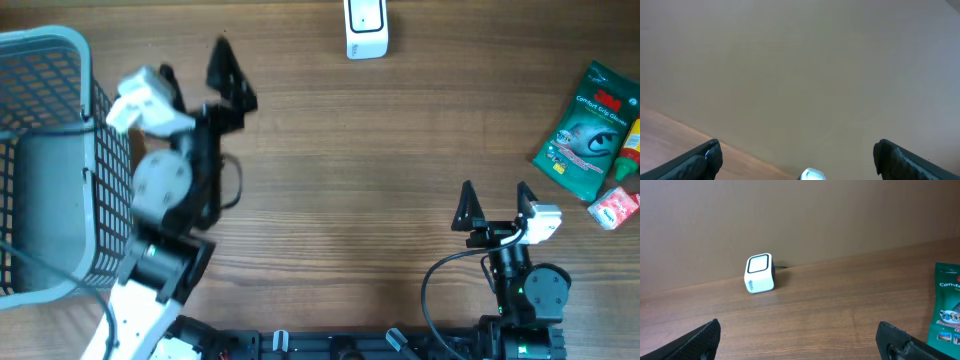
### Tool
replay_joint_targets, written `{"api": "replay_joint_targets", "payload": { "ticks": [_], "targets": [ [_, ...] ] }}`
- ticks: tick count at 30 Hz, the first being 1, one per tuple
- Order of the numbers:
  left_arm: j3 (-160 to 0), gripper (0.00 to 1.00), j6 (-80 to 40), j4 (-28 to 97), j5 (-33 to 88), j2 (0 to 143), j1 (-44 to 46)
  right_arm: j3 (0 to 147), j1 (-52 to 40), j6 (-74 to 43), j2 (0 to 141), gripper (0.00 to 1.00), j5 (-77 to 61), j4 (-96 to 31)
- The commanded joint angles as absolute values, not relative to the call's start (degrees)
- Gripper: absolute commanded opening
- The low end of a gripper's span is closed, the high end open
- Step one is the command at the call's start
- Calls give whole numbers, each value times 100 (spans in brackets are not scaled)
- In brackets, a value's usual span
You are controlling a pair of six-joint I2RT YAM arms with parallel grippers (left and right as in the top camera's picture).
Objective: Scan the item barcode
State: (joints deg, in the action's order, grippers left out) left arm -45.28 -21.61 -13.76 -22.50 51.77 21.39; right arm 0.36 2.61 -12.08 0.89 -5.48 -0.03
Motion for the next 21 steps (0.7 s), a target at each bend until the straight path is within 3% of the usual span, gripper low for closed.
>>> {"api": "replay_joint_targets", "payload": {
  "ticks": [1,7,10,13,21],
  "targets": [
    [-3780,100,-952,-1439,-486,4340,1651,30,259,-1199,27,100,-462,14],
    [-2405,100,-666,-1437,421,2541,1151,30,259,-1201,27,100,-462,14],
    [-1780,100,-969,-1439,375,1852,976,30,259,-1201,27,100,-462,14],
    [-947,100,-2344,-1214,-148,913,602,30,259,-1201,27,100,-462,14],
    [-292,100,-2397,-508,-550,121,207,30,259,-1201,27,100,-462,14]
  ]
}}
